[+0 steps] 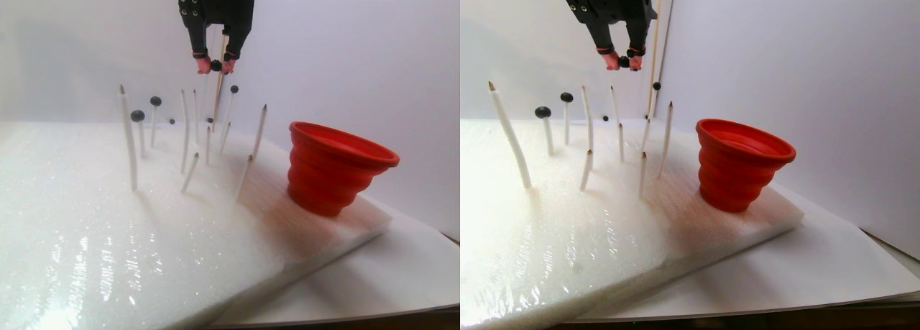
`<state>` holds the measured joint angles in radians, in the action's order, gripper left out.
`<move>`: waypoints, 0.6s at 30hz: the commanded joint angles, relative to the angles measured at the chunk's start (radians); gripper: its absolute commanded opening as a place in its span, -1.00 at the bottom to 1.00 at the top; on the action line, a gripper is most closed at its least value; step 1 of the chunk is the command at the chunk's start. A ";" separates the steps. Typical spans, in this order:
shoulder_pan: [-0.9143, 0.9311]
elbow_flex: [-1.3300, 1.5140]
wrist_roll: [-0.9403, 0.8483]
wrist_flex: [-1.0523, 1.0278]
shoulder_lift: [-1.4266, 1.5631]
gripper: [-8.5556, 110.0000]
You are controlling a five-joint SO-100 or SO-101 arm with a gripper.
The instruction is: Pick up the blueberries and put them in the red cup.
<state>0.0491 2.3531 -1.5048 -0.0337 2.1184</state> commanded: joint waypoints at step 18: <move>0.110 0.009 0.032 -0.178 0.244 -0.66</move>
<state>0.1166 2.3731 -1.4772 -0.1979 2.2488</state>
